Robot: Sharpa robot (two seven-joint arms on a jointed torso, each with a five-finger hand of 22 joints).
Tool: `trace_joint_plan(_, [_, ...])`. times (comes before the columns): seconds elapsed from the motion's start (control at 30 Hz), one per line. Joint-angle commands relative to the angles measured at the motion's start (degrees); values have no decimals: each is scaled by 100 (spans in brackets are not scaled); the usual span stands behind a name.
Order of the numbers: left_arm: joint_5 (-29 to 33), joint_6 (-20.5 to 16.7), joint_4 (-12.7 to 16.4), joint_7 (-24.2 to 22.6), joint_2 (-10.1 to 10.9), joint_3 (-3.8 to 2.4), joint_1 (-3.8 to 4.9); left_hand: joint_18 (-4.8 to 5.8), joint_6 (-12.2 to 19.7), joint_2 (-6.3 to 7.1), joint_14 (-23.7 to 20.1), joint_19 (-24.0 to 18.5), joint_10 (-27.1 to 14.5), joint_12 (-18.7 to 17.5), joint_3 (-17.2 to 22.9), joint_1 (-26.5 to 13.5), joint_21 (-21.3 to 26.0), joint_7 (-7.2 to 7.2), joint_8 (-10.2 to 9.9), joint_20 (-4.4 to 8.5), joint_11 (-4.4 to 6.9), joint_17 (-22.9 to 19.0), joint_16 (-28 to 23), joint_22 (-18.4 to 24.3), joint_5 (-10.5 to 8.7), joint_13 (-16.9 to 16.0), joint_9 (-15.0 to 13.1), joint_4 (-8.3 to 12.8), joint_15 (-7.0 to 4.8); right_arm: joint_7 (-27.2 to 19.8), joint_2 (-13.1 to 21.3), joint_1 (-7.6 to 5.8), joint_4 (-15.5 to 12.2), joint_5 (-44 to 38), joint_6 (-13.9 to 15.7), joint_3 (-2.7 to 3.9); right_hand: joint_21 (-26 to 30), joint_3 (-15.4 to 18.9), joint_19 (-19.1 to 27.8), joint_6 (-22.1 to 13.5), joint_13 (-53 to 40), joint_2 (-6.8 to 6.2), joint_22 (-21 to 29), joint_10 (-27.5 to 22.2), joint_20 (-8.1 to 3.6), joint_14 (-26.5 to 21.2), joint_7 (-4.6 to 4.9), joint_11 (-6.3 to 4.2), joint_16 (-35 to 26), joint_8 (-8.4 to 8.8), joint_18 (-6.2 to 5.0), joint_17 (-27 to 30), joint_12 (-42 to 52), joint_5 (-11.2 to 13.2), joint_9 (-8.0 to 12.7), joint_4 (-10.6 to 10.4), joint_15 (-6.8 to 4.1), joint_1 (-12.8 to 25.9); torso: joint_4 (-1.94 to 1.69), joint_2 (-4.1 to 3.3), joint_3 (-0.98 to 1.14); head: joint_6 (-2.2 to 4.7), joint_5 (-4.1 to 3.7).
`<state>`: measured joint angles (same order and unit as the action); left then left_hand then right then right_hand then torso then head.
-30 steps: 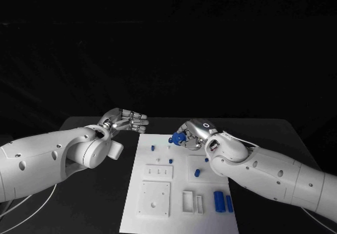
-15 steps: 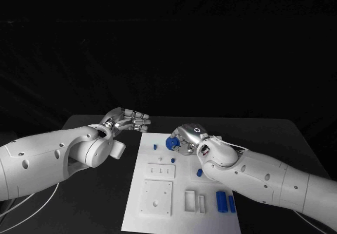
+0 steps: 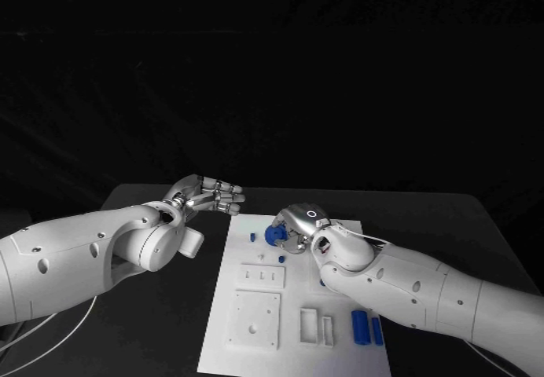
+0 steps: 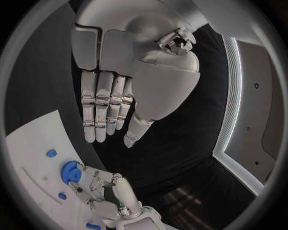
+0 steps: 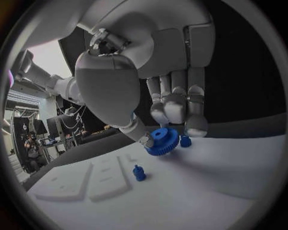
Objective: Assemble the parts on the task board
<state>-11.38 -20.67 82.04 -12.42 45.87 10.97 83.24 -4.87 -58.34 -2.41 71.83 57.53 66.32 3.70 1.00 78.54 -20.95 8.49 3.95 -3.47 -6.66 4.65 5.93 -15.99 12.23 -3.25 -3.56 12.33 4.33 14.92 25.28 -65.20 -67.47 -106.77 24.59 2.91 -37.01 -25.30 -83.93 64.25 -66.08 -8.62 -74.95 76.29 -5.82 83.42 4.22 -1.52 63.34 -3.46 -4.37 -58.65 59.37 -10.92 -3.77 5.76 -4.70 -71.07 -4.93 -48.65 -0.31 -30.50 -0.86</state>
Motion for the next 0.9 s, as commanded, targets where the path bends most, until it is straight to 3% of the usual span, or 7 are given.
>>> trace_joint_plan(0.03, [-12, 63, 6, -24, -26, -4, 3, 4, 30, 2, -18, 29, -29, -21, -19, -38, 19, 2, -13, 8, 2, 8, 10, -7, -14, -9, -6, -1, 18, 56, -44, 2, 76, -146, -145, -3, 20, 2, -234, 540, 4, 34, -426, -32, -28, -9, -69, -4, -26, -12, 112, 4, -20, -25, -6, -11, -14, -52, -7, 1, -8, 7, 0])
trace_joint_plan(0.67, [-12, 84, 1, -13, -34, -4, 4, 4, 30, 2, -18, 29, -29, -21, -19, -38, 19, 2, -13, 8, 2, 8, 10, -7, -14, -9, -6, -1, 18, 148, -136, 2, 257, -168, -243, -52, 103, -15, -224, 407, 71, 8, -411, -72, -14, -16, -33, 19, -88, -9, 107, 71, -98, 18, 1, -6, 1, -7, 10, -1, -3, -5, 18])
trace_joint_plan(0.8, [-12, 87, 1, -13, -35, -4, 4, 5, 31, -4, -20, 28, -31, -20, -23, -54, 27, 2, -13, 7, 1, 8, 10, -17, -16, -9, -6, 7, 19, 114, -156, 2, 264, -115, -235, -54, 129, -10, -227, -25, 96, -69, -406, -81, 11, -17, 81, 81, -105, -5, 91, 88, -115, 74, 21, -25, 37, 39, 10, -1, -4, -5, 18])
trace_joint_plan(0.9, [-12, 88, 0, -13, -36, -4, 4, 5, 31, -4, -20, 28, -31, -20, -23, -54, 27, 2, -13, 7, 1, 8, 10, -17, -16, -9, -6, 7, 19, 92, -174, 2, 274, -78, -227, -56, 151, 106, -230, -449, 125, -117, -403, -87, 25, -19, 53, 50, -118, -8, 71, 101, -134, 235, 22, -54, 27, 28, 9, 0, -6, -8, 20])
